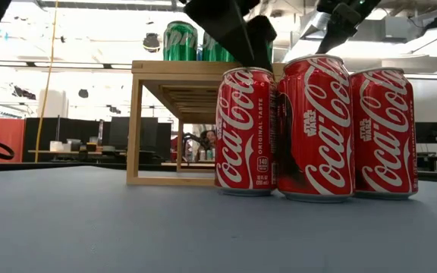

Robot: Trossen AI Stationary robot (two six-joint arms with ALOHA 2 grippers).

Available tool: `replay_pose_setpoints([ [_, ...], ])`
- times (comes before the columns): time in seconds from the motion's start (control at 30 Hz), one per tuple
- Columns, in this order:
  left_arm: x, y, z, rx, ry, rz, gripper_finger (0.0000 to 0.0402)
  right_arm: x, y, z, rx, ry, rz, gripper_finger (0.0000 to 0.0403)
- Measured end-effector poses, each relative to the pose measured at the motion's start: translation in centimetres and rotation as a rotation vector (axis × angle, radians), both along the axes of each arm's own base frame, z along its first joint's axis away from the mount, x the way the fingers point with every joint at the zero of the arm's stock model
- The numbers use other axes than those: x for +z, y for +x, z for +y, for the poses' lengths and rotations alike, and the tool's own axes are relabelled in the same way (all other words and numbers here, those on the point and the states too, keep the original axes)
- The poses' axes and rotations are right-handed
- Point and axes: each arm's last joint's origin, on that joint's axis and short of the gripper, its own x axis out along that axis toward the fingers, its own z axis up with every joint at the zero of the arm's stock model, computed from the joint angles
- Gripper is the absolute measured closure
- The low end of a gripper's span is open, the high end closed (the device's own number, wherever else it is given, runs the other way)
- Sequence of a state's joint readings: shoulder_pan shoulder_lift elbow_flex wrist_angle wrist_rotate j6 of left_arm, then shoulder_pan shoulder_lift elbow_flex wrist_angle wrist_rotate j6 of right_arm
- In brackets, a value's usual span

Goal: Place canned beverage on shelf
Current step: Put the top left red soda can on the shelf

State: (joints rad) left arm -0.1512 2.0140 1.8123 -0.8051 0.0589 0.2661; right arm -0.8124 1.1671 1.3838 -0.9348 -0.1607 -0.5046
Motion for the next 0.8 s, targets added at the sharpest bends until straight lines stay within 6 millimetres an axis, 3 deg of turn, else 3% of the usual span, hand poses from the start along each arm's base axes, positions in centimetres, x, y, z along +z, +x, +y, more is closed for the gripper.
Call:
replay_pose_setpoints([
  [0.37, -1.6, 0.3, -1.2, 0.05, -0.039, -0.061, 0.006, 0.0, 0.0, 0.0, 0.0, 0.001, 0.001, 0.0339],
  [0.8, -1.8, -0.4, -2.1, 0.061, -0.069, 0.033, 0.006, 0.0, 0.0, 0.0, -0.001, 0.003, 0.003, 0.0339],
])
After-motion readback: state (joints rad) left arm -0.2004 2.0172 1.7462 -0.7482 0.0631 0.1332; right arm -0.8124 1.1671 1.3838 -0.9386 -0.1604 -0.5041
